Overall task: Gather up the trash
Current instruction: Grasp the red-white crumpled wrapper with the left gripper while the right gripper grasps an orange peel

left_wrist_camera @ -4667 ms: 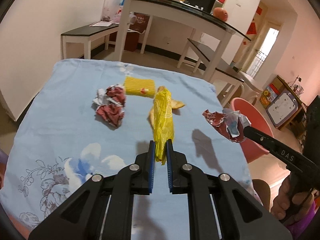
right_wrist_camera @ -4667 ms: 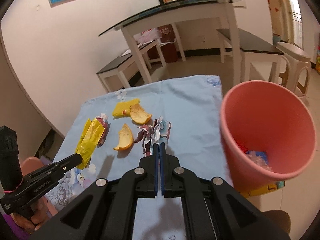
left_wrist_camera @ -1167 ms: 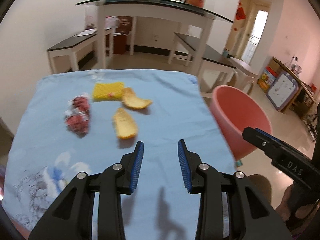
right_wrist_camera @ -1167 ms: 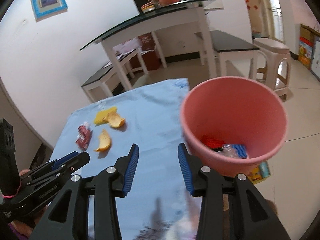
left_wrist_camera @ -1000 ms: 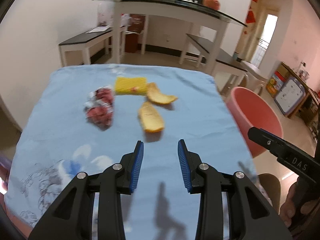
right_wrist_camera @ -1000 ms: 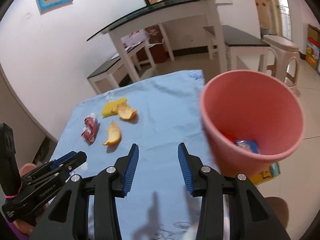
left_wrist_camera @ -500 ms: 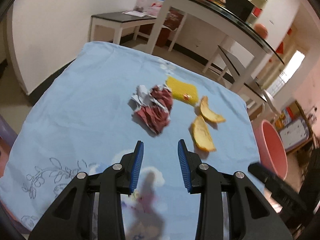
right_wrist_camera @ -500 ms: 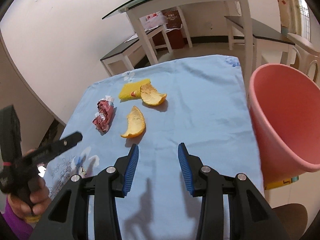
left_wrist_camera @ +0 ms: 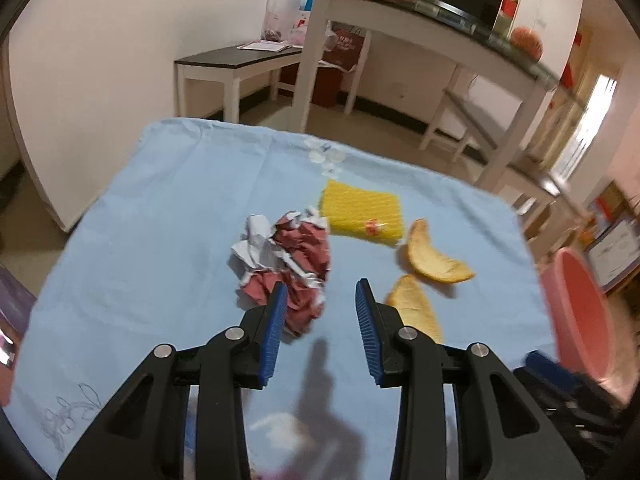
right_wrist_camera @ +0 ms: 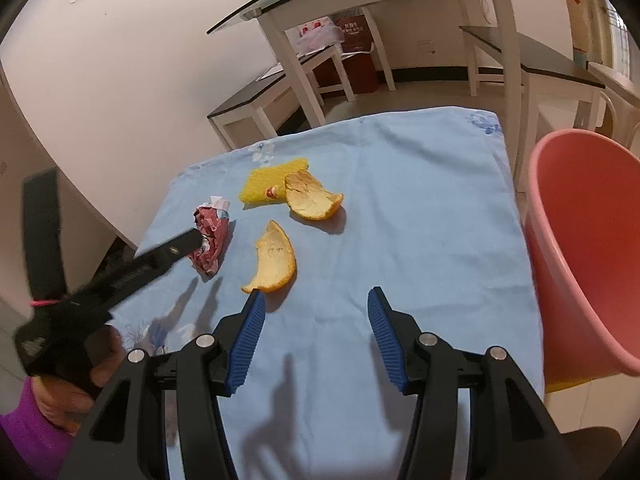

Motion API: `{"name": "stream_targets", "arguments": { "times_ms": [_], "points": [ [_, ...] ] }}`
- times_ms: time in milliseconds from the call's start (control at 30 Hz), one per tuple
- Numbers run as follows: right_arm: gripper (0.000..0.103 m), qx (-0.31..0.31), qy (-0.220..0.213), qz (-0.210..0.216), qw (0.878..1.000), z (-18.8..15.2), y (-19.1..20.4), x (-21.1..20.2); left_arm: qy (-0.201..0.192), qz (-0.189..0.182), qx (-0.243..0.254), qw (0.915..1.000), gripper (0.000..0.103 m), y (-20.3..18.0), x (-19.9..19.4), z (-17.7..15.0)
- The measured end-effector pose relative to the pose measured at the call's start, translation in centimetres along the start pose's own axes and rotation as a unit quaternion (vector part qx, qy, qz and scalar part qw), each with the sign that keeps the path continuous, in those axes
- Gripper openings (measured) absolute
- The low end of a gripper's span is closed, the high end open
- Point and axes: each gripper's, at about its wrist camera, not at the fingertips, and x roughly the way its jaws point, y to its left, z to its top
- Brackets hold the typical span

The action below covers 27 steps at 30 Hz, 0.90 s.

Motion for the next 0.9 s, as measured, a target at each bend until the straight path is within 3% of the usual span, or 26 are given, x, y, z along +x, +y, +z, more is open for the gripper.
{"name": "stream_targets", "arguments": {
  "times_ms": [167, 233, 367, 500, 567, 733, 900],
  "points": [
    [0.054, -0.017, 0.004, 0.003, 1.0, 0.6, 0.8, 1.0, 0.023, 0.029, 0.0, 0.9993, 0.036, 0.7, 1.6, -0.5],
    [0.054, -0.026, 0.006, 0.002, 1.0, 1.0, 1.1, 1.6, 0.025, 0.029, 0.0, 0.9993, 0.035, 1.2, 1.8, -0.7],
    [0.054, -0.042, 0.01, 0.008, 0.999, 1.9, 1.9, 2.6, 0.025, 0.022, -0.006, 0.9994, 0.023, 2.0, 1.5, -0.8],
    [0.053, -0.06, 0.023, 0.004, 0.998, 2.4, 2.7, 4.3, 0.017, 0.009, -0.009, 0.9998, 0.022, 2.7, 0.5, -1.0],
    [0.042, -0.064, 0.039, 0.0, 0.997, 2.5, 2.8, 5.5, 0.014, 0.002, -0.011, 0.9998, 0.022, 3.2, 0.0, -1.1],
    [0.036, -0.057, 0.067, -0.001, 0.996, 2.3, 3.0, 7.4, 0.015, -0.004, -0.025, 0.9996, 0.022, 4.3, -0.9, -1.6],
    [0.021, -0.075, 0.068, -0.009, 0.995, 1.8, 4.4, 8.0, 0.017, -0.007, -0.034, 0.9992, 0.022, 5.0, -1.3, -1.9]
  ]
}}
